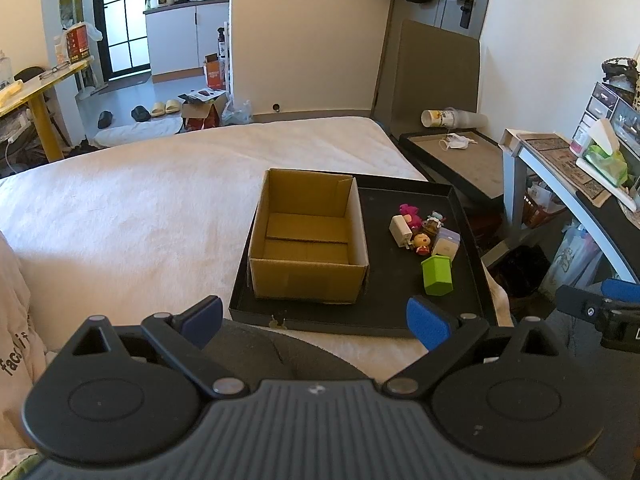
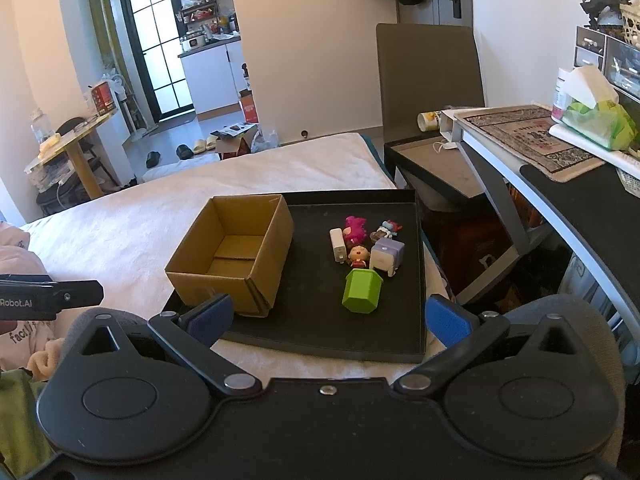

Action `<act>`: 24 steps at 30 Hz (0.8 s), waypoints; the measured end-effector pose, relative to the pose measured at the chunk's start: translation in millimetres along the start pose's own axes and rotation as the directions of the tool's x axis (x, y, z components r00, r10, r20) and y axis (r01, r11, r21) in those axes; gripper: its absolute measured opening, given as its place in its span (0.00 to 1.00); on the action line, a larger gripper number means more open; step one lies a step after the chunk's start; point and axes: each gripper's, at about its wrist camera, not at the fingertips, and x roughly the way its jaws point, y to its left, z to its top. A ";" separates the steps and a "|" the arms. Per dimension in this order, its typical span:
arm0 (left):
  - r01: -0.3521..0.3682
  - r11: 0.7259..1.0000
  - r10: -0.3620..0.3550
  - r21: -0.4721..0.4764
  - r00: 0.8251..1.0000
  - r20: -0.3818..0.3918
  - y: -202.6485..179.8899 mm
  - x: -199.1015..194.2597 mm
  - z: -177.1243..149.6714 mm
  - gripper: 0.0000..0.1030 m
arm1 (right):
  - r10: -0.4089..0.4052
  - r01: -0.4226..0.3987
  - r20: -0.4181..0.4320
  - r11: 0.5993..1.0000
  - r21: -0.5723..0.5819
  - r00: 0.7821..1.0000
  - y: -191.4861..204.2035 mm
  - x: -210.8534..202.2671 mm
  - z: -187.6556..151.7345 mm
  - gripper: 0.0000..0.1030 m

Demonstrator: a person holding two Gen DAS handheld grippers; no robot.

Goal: Organize rigid objects

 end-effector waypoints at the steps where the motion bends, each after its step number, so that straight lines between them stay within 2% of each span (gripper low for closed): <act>1: 0.001 1.000 -0.001 0.001 1.000 0.001 0.1 0.0 -0.4 0.95 | 0.001 -0.001 -0.002 1.000 0.003 1.000 -0.2 0.3 -0.1 1.00; 11: 0.012 1.000 -0.012 0.006 1.000 -0.007 1.5 6.4 0.5 0.95 | 0.006 -0.006 0.001 1.000 0.029 1.000 -4.5 5.8 1.0 1.00; 24: 0.005 0.999 -0.006 -0.032 1.000 -0.029 13.9 37.7 8.8 0.95 | 0.034 -0.033 -0.018 0.998 0.046 0.999 -9.9 29.2 -0.4 1.00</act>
